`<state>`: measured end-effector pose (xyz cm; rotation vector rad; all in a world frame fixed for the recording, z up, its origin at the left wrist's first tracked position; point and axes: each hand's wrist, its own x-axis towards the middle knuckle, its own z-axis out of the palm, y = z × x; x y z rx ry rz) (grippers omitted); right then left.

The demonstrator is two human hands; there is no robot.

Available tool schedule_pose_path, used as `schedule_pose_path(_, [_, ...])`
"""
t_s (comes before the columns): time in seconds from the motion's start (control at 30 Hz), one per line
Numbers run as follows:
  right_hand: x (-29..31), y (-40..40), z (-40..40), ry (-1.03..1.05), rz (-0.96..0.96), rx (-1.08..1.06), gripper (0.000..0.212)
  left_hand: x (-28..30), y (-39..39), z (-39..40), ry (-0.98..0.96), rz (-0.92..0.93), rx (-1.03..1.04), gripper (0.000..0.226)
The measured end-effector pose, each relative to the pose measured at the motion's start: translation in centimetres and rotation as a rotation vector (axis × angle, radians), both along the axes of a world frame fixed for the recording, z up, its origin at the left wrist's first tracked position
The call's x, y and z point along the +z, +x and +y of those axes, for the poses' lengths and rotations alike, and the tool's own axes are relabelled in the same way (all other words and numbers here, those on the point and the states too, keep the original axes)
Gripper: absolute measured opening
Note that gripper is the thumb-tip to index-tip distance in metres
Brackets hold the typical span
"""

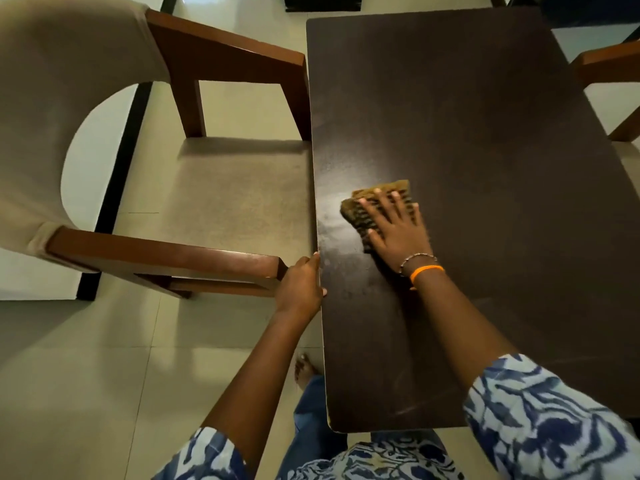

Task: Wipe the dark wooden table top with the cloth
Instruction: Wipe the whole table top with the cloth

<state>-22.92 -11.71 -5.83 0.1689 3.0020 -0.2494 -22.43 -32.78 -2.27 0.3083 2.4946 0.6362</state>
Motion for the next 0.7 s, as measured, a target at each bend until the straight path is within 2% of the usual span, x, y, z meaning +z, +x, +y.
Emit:
schedule_pose_path(0.17, [0.3,3.1,7.0,-0.037,0.024,-0.427,0.058,-0.5,-0.6,-0.1,0.043,-0.053,-0.022,0.052])
schedule_pose_path(0.23, [0.2,3.1,6.7,-0.040,0.036,-0.573,0.059,-0.8,-0.9,-0.3,0.035,-0.083,-0.020,0.053])
schedule_pose_path(0.3, [0.2,2.2,4.9,-0.033,0.022,-0.628,0.060,-1.0,-1.2,-0.3,0.022,-0.100,-0.016,0.048])
schedule_pose_path(0.37, [0.1,1.1,2.4,-0.031,-0.001,-0.569,0.060,-1.2,-1.6,-0.3,0.020,-0.112,0.009,0.040])
schedule_pose_path(0.5, [-0.4,-1.5,-3.8,-0.027,-0.020,-0.291,0.060,-1.5,-1.9,-0.5,0.063,-0.147,0.054,0.038])
schedule_pose_path(0.6, [-0.5,-2.9,-7.9,-0.030,-0.034,-0.119,0.059,-1.7,-1.5,-0.7,0.118,-0.134,0.057,0.050])
schedule_pose_path(0.7, [-0.4,-2.5,-8.9,-0.022,-0.043,-0.057,0.058,-2.0,-0.6,-1.1,0.203,-0.124,0.095,0.063])
